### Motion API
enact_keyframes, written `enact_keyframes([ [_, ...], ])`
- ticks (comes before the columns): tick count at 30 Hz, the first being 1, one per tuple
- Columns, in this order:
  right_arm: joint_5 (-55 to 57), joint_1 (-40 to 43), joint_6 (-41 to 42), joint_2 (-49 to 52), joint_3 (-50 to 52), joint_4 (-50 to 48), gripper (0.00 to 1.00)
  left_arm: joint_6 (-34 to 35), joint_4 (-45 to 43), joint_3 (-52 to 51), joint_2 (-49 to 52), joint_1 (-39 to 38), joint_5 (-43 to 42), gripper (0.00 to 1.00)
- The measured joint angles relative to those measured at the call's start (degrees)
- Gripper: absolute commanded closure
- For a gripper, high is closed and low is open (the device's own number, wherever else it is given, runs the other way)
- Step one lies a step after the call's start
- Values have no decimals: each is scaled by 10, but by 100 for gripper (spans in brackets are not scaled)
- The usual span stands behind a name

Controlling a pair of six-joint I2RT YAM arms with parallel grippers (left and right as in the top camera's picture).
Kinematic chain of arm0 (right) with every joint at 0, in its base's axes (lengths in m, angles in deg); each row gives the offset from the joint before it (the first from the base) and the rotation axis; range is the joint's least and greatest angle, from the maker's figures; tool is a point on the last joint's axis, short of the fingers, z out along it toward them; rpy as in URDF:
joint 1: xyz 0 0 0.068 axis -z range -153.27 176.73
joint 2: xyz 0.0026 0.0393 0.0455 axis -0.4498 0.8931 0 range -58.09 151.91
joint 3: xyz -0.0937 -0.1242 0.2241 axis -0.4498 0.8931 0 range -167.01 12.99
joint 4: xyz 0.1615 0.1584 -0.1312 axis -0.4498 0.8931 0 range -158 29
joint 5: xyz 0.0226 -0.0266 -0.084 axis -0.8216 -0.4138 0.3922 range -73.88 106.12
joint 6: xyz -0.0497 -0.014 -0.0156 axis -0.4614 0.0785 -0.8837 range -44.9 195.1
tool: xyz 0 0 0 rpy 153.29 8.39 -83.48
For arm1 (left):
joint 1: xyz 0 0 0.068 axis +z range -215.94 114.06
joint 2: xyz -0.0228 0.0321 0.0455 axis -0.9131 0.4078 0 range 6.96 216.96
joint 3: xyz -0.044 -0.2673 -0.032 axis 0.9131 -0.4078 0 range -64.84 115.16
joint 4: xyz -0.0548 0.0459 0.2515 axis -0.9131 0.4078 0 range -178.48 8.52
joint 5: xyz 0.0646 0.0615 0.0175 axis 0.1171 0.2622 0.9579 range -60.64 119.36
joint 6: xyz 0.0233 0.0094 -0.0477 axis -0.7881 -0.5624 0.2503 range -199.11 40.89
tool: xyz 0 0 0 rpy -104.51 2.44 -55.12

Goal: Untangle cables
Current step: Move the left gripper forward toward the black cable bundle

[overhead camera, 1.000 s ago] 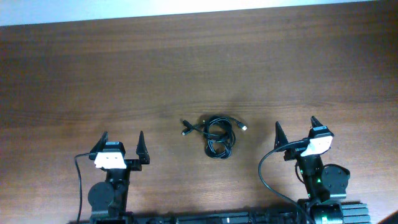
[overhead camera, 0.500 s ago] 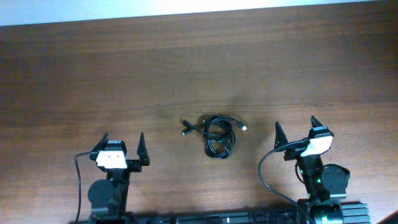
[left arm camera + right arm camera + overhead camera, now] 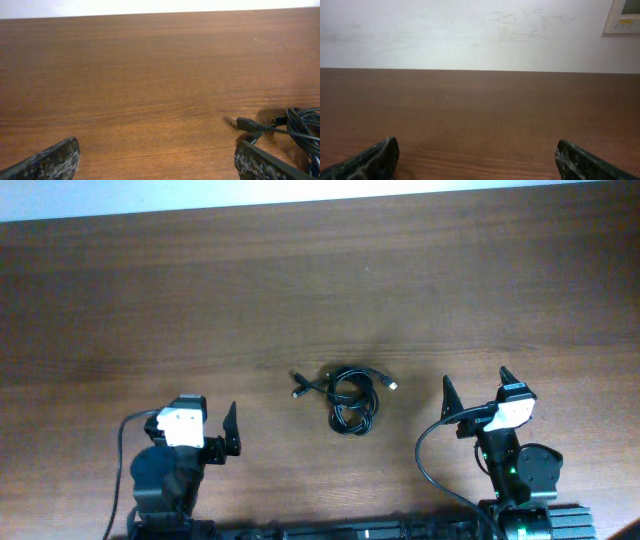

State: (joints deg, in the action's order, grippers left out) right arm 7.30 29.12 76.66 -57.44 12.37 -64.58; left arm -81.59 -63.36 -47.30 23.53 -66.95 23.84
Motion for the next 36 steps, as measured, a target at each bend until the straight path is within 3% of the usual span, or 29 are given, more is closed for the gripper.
enact_keyframes([
  [16,0,0,0,0,0,0,1,-57,101,191,289,0,-52,1],
  [25,0,0,0,0,0,0,1,-98,176,285,363,-33,-76,1],
  [36,0,0,-1,0,0,0,1,-115,233,375,430,-129,-78,1],
])
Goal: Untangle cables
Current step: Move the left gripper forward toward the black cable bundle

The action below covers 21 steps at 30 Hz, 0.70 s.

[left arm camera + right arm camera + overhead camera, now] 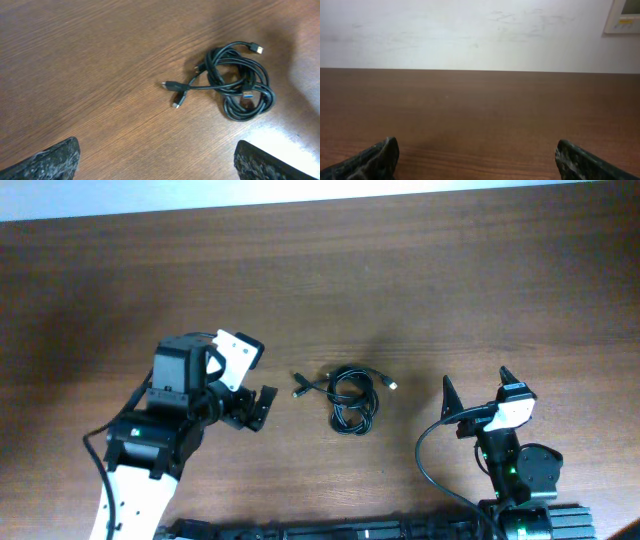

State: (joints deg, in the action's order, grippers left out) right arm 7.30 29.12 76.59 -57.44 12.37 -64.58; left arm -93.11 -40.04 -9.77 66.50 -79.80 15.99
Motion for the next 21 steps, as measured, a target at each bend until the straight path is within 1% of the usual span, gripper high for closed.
enact_keyframes([
  [9,0,0,0,0,0,0,1,-1,2,29,47,-23,0,1],
  [21,0,0,0,0,0,0,1,-2,2,29,49,-24,0,1],
])
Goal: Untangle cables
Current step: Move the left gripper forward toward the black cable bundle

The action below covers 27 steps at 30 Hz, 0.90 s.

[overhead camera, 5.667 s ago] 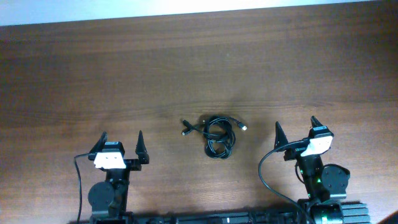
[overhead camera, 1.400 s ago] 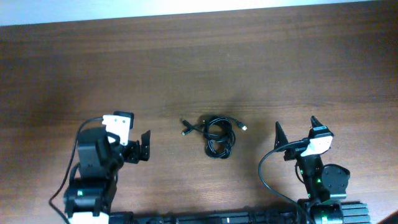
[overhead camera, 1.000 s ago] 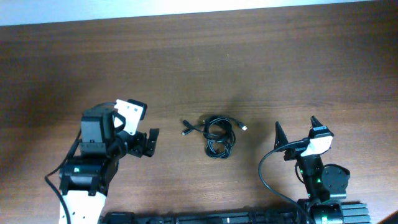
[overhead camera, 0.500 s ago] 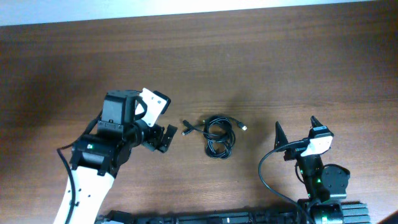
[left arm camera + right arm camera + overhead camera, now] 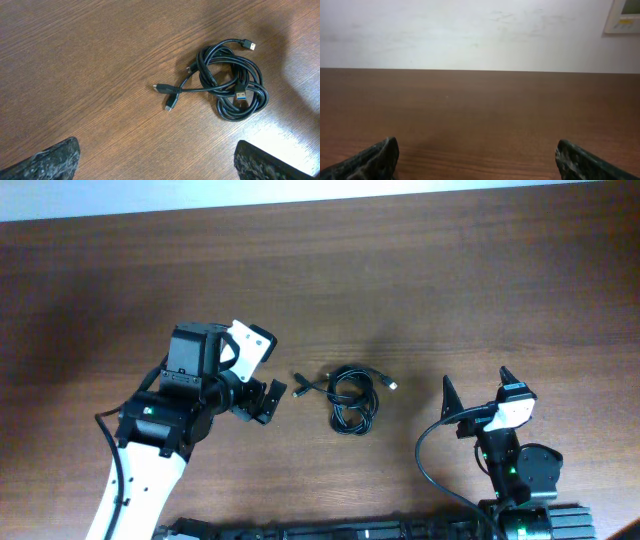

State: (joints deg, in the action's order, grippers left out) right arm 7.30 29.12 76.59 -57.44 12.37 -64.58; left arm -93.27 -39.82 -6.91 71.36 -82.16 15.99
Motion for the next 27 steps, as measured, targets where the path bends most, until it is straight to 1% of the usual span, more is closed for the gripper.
enact_keyframes([
  [8,0,0,0,0,0,0,1,0,-16,0,7,0,-4,1],
  [15,0,0,1,0,0,0,1,0,-18,0,53,0,-16,1],
  [27,0,0,0,0,0,0,1,-1,-56,0,99,0,-71,1],
])
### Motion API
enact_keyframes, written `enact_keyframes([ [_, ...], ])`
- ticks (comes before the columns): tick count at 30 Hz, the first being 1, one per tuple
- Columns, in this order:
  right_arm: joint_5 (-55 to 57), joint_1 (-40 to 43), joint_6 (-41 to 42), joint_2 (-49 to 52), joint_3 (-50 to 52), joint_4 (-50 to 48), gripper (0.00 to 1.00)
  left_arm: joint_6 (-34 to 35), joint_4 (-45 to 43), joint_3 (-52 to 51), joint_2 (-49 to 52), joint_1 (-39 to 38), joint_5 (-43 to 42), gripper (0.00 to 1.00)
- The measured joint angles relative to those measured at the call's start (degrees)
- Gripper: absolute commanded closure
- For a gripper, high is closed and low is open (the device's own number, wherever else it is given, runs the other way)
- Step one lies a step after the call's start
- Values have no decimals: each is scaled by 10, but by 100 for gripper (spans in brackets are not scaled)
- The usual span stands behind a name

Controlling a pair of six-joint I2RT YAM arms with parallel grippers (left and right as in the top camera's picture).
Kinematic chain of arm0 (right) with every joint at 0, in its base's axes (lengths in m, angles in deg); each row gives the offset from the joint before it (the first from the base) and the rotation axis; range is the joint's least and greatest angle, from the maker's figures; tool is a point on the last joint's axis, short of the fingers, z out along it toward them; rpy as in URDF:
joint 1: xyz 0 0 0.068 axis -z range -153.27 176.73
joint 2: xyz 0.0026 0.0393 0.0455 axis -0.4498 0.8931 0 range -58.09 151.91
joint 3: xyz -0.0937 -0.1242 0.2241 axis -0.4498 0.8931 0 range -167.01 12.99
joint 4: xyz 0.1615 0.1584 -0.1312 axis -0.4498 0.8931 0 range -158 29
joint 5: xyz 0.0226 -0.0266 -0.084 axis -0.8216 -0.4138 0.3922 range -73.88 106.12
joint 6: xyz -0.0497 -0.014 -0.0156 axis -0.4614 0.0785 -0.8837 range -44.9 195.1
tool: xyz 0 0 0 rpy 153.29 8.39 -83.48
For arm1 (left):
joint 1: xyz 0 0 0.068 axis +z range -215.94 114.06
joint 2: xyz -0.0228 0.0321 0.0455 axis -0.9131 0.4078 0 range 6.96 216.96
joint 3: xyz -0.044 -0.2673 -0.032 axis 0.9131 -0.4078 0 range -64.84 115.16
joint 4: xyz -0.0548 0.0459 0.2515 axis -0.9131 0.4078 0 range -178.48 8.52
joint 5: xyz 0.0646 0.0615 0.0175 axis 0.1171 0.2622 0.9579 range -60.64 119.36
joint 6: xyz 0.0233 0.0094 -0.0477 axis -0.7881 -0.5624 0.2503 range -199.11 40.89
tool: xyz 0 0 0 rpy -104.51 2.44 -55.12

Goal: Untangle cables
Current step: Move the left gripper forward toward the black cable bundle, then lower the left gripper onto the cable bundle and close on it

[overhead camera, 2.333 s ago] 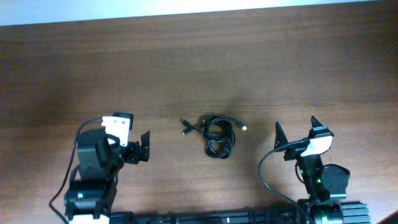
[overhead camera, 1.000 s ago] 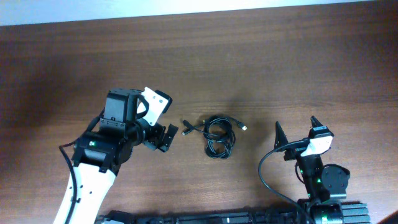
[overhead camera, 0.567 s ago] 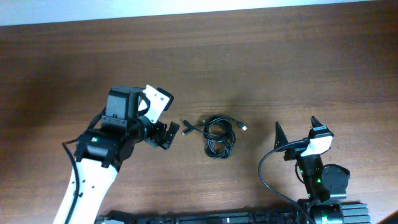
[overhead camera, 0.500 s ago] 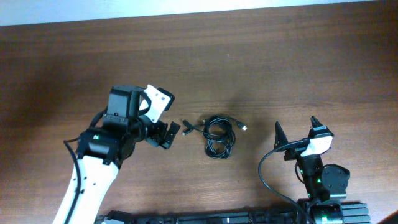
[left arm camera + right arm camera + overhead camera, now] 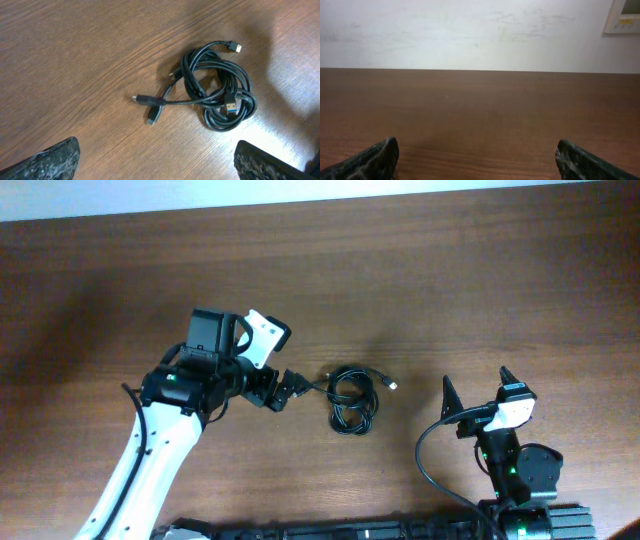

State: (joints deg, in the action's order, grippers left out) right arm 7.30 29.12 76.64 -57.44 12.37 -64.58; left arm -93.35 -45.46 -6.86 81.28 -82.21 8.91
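A bundle of tangled black cables point(image 5: 350, 397) lies on the brown wooden table point(image 5: 450, 290) near its middle; in the left wrist view the coil point(image 5: 217, 87) shows loose plug ends sticking out to the left and upper right. My left gripper point(image 5: 281, 389) hovers just left of the bundle, open, with nothing between its fingers point(image 5: 55, 160). My right gripper point(image 5: 477, 397) stands open near the front right, apart from the cables, with only bare table ahead of its fingers point(image 5: 575, 160).
A white wall point(image 5: 470, 30) rises behind the table's far edge, with a pale wall panel point(image 5: 622, 15) at the upper right. Arm cabling and the dark base bar point(image 5: 400, 528) run along the front edge.
My left gripper has moved a little right and farther back, closer to the cable bundle's left plug ends. The right arm and the cables have not moved.
My left gripper sat low at the front left, looking across the table, with the cables at its right. Then it stood raised and looking down on the bundle, nearer each moment. The right gripper has stayed open and still throughout.
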Motion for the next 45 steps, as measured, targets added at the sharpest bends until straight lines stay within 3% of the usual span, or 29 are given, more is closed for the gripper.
enact_keyframes([
  [16,0,0,0,0,0,0,1,-24,-10,0,86,-96,-34,1],
  [28,0,0,0,0,0,0,1,155,-43,0,176,-107,-34,1],
  [39,0,0,0,0,0,0,1,218,-89,0,191,-189,-60,1],
  [45,0,0,0,0,0,0,1,370,-99,1,191,-226,-4,1],
])
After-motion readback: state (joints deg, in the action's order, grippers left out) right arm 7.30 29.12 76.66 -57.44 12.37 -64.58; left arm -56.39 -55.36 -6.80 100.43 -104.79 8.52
